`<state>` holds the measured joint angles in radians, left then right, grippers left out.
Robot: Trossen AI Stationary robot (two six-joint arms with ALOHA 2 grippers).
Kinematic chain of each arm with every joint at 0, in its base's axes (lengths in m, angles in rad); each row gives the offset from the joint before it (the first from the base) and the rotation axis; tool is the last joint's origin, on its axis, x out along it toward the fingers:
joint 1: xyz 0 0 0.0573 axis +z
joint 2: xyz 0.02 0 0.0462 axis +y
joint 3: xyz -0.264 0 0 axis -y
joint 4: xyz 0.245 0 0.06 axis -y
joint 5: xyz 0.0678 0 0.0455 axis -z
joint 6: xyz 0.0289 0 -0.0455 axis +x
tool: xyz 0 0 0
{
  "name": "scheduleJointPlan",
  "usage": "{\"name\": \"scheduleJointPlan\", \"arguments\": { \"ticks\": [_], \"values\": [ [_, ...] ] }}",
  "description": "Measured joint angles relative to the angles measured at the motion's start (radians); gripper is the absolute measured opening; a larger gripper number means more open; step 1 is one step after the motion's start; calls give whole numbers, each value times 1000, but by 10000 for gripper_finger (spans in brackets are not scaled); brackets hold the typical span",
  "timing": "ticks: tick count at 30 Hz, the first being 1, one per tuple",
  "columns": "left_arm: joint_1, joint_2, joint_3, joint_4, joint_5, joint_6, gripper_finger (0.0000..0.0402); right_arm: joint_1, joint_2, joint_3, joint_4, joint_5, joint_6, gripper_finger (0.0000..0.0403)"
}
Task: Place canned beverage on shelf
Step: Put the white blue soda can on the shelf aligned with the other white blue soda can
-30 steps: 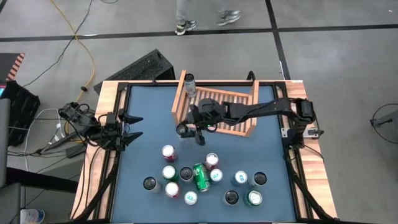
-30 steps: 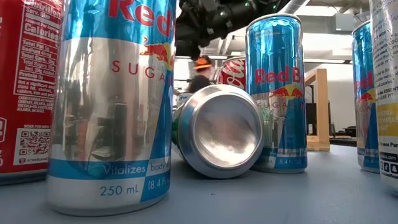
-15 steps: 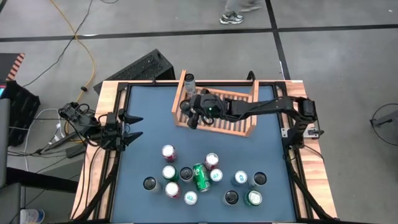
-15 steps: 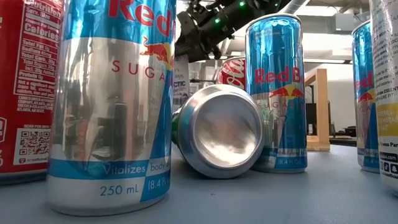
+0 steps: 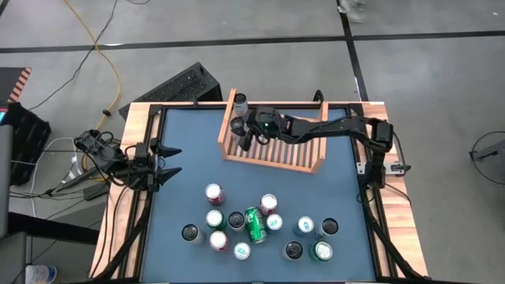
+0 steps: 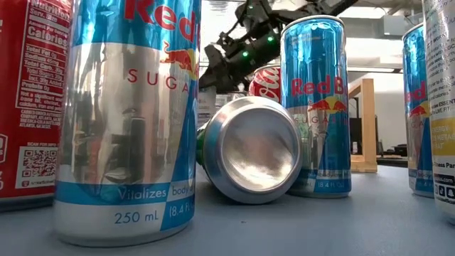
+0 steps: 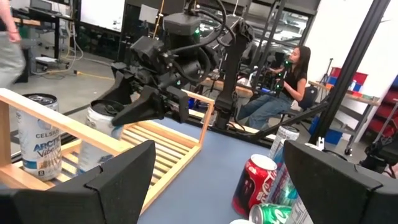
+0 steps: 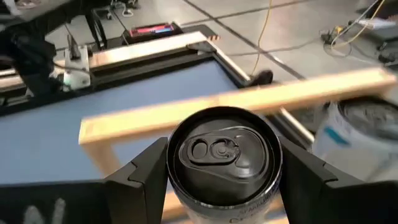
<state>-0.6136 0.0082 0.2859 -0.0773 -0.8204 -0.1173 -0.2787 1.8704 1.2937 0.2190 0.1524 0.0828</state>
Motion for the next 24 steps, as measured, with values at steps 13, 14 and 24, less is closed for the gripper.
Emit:
{"name": "scheduleJointPlan", "arguments": {
  "ticks": [13,14,24],
  "values": [
    [0,0,0,0,-3,0,341,-74,2,-56,114,-20,22,233],
    [0,0,0,0,-3,0,341,-81,2,-56,118,-22,23,233],
    [0,0,0,0,-3,6,341,-131,2,-56,102,-103,56,233]
  ]
}}
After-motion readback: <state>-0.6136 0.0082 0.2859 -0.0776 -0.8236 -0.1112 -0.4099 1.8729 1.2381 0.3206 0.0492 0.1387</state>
